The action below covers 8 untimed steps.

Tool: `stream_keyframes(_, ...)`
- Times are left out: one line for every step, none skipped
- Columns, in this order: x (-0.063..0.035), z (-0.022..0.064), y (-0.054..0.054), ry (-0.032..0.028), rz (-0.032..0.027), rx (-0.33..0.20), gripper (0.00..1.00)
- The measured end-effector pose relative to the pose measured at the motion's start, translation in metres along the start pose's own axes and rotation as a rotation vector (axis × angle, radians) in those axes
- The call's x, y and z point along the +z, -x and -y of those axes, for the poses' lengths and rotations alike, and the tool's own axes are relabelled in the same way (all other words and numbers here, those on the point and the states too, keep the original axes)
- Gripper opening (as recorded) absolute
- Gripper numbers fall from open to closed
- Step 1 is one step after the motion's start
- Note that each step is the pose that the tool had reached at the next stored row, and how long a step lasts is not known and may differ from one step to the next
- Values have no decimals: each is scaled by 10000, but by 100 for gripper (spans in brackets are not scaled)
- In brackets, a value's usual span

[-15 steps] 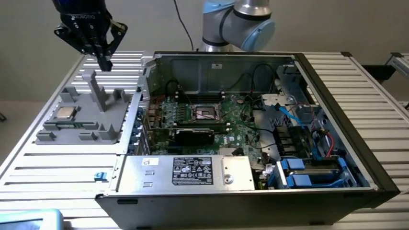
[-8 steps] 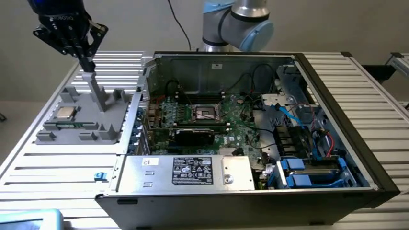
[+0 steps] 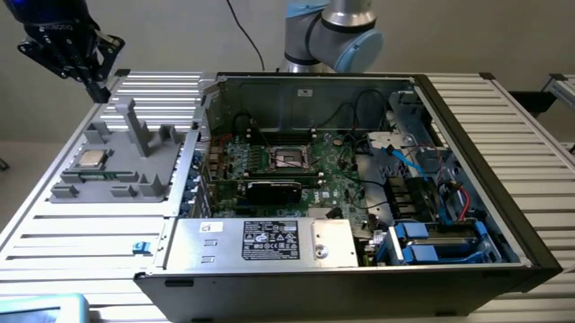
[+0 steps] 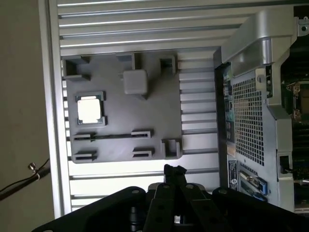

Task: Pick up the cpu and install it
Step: 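Reach for the cpu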

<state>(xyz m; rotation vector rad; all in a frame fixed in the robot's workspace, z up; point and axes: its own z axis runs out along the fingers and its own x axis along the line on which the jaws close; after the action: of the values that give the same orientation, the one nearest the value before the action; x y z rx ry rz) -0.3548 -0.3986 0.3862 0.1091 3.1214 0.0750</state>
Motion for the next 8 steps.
stream_keyframes(3, 3, -44, 0, 0, 0, 11)
stream_keyframes(6, 6, -89, 0, 0, 1, 11)
stream_keyframes(9, 6, -134, -1, -1, 1, 11)
stream_keyframes(16, -6, -183, 0, 0, 1, 11)
stream_keyframes(22, -23, -229, -1, 0, 0, 11)
stream_keyframes(30, -41, -269, 0, 1, 0, 11)
stream_keyframes(39, -64, -304, 1, 1, 0, 11)
stream_keyframes(47, -87, -337, 0, 0, 1, 11)
